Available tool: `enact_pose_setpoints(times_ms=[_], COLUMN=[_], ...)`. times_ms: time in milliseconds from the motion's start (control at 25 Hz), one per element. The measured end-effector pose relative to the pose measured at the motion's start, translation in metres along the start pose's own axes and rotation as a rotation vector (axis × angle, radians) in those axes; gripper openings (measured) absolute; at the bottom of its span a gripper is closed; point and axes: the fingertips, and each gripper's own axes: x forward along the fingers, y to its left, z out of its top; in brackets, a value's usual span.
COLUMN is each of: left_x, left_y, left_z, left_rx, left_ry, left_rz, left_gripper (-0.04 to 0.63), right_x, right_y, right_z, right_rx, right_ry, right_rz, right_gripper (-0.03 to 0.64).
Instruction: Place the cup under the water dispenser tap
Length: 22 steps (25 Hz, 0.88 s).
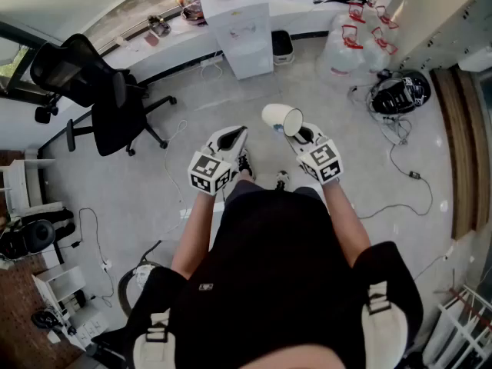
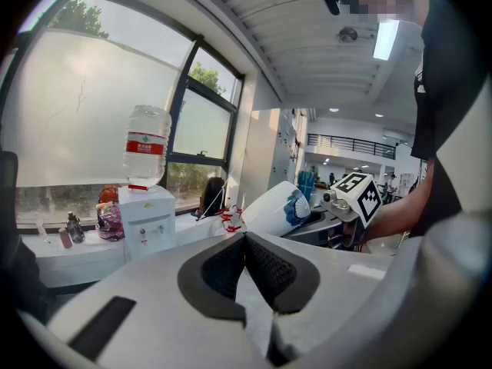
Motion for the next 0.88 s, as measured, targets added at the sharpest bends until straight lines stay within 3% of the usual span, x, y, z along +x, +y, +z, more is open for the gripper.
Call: enact_pose_setpoints(times_ms=[880], left_x=[-0.011], left_y=[-0.003], left_z=[-0.014], left_rx=[-0.021], left_ry=[0.019], left_rz=[0.043], left_gripper=[0.000], right_x=[-0.008], right_y=[0.001], right_z=[-0.008], right_rx=[0.037], right_ry=[-0.030], right_rz=[0.012], right_gripper=[0.041])
